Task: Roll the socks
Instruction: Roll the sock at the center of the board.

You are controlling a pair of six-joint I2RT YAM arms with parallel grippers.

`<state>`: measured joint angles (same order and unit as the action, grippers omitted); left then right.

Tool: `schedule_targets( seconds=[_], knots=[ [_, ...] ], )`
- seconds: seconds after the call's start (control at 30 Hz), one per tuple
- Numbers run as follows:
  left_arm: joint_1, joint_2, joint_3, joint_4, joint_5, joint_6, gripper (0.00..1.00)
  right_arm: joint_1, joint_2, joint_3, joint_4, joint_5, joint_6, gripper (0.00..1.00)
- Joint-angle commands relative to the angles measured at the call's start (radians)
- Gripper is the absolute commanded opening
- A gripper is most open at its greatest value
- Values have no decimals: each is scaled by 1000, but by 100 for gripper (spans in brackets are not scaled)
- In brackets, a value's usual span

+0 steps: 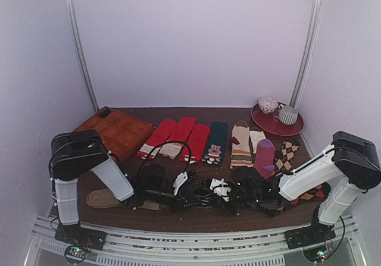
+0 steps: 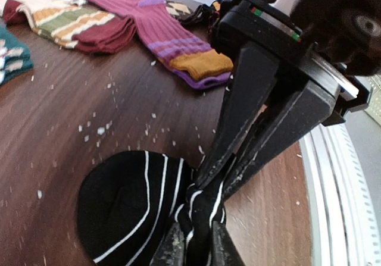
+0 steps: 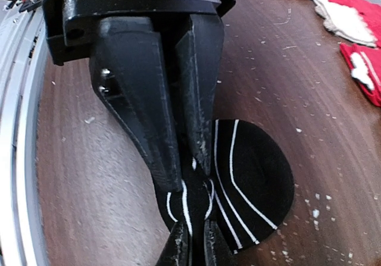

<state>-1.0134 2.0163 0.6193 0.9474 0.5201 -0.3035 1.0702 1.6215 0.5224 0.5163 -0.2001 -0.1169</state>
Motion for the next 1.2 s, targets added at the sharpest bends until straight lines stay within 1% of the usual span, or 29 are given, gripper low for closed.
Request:
schedule_targets(
  seconds=[0.0, 0.03, 0.07, 0.17, 0.27, 0.37, 0.47, 0.57, 0.73, 1.0, 1.03, 1.07, 1.1, 1.17],
  knots=[
    [-1, -59, -72, -299, -35, 82, 21, -26, 27, 63, -169, -87, 83, 3],
    [-1, -97, -76, -302, -44, 111, 27, -43, 31, 84, -220, -127, 96, 3],
    [-1, -135, -84, -299, -57, 140, 29, -56, 36, 108, -271, -157, 111, 3],
    [-2, -248, -105, -293, -87, 233, 31, -83, 44, 178, -423, -223, 138, 3],
    [-2, -324, -107, -293, -122, 316, 32, -113, 83, 269, -595, -279, 164, 4],
    [-4, -345, -80, -310, -138, 383, 33, -125, 124, 355, -741, -299, 179, 4],
    [-4, -324, -43, -308, -140, 421, 33, -126, 158, 410, -825, -288, 190, 4],
    [-5, -277, -7, -282, -122, 442, 34, -126, 189, 445, -864, -290, 195, 4],
    [-8, -209, 21, -255, -64, 452, 38, -128, 211, 469, -869, -293, 197, 4],
    [-16, -135, 35, -240, -46, 433, 38, -132, 225, 477, -860, -299, 196, 4],
    [-17, -130, 37, -236, -46, 426, 37, -133, 227, 477, -860, -300, 195, 4],
    [-17, -125, 38, -231, -46, 420, 32, -133, 227, 477, -858, -300, 196, 4],
    [-17, -122, 41, -227, -45, 414, 24, -135, 228, 475, -855, -300, 197, 4],
    [-19, -113, 45, -226, -47, 402, 18, -136, 228, 471, -850, -303, 198, 4]
  ],
)
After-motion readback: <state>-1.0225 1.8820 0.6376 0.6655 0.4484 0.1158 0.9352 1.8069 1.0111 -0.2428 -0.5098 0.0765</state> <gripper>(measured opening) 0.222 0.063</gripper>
